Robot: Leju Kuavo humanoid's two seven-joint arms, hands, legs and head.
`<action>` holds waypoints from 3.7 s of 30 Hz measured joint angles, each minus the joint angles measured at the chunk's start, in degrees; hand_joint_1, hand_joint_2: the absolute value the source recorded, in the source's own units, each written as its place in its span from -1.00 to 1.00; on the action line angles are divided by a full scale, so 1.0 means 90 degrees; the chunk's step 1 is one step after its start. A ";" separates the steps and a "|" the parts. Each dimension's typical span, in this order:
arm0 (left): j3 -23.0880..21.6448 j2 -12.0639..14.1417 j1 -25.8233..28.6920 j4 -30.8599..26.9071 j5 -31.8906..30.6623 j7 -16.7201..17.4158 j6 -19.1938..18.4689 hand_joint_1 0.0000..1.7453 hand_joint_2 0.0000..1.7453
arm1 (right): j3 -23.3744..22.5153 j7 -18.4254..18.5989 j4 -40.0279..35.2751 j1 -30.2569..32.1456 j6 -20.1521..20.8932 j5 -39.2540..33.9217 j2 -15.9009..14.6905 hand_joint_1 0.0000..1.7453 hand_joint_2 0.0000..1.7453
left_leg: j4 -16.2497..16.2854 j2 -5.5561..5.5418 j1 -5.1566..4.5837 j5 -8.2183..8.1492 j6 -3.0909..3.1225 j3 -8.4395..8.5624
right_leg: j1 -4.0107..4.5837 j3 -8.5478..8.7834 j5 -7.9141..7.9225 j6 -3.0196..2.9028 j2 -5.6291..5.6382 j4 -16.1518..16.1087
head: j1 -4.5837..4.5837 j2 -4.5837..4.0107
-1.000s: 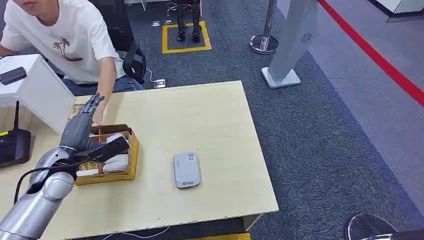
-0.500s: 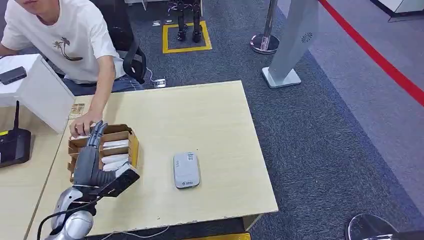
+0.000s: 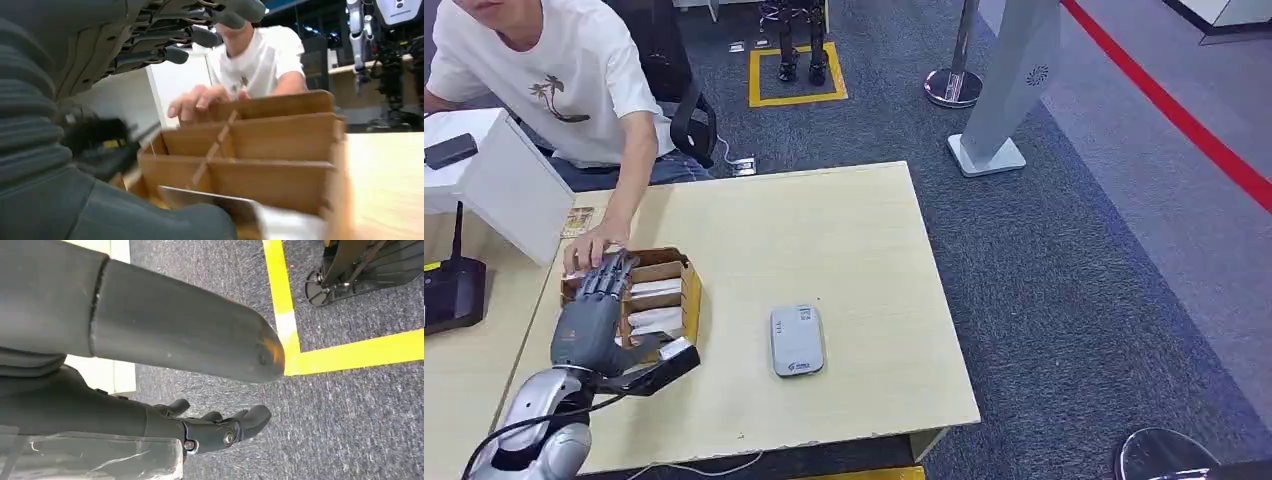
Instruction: Pass the card to the sensor for recognition and then transmit it.
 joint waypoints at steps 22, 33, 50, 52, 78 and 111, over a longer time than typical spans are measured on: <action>-0.0090 0.0959 -0.0987 0.0134 0.0695 -0.0046 -0.0917 -1.00 1.00 | 0.0155 -0.0053 -0.0002 -0.0058 0.0073 0.0015 0.0000 -1.00 1.00 | 0.0000 0.0002 0.0001 0.0000 -0.0001 -0.0001 | 0.0008 -0.0002 0.0001 0.0001 0.0003 -0.0001 | 0.0002 0.0000; 0.0351 0.0032 -0.0470 -0.0036 0.3508 -0.1485 0.0623 -1.00 1.00 | 0.0250 0.0046 -0.0010 -0.0081 0.0073 0.0267 0.0000 -1.00 1.00 | 0.0000 0.0016 -0.0006 -0.0006 0.0003 -0.0001 | 0.0003 -0.0001 0.0000 0.0002 0.0014 -0.0003 | 0.0005 0.0000; 0.1678 -0.1902 0.1032 -0.0847 0.8646 -0.3084 -0.0361 -1.00 1.00 | 0.0228 0.0209 -0.0029 -0.0086 -0.0092 0.0655 -0.0073 -1.00 1.00 | 0.0000 0.0002 -0.0003 -0.0006 0.0006 -0.0002 | 0.0001 -0.0002 -0.0001 0.0003 -0.0001 -0.0008 | 0.0002 0.0000; 0.1678 -0.1926 0.0843 -0.0682 0.8595 -0.3082 -0.0361 -1.00 1.00 | 0.0184 0.0172 -0.0027 -0.0070 -0.0112 0.0527 -0.0090 -1.00 1.00 | 0.0000 0.0002 -0.0002 -0.0004 0.0005 -0.0001 | 0.0001 -0.0002 0.0000 0.0002 0.0000 -0.0007 | 0.0002 0.0000; 0.1222 -0.1511 -0.0428 -0.0226 0.7806 -0.2429 -0.0332 -1.00 1.00 | -0.0712 -0.0580 -0.0131 0.0004 -0.0313 -0.0010 0.0486 -1.00 1.00 | -0.0002 0.0004 0.0000 0.0000 0.0002 -0.0005 | 0.0007 -0.0001 0.0001 0.0001 0.0003 0.0001 | 0.0002 0.0000; 0.1360 -0.1254 0.0668 -0.1334 0.5372 -0.3089 0.1169 -1.00 1.00 | -0.2246 -0.1267 0.0275 0.0171 -0.0683 0.0010 -0.0005 -1.00 1.00 | -0.0001 -0.0001 -0.0007 -0.0006 0.0007 -0.0013 | 0.0002 -0.0010 0.0000 0.0004 -0.0004 -0.0009 | -0.0005 0.0000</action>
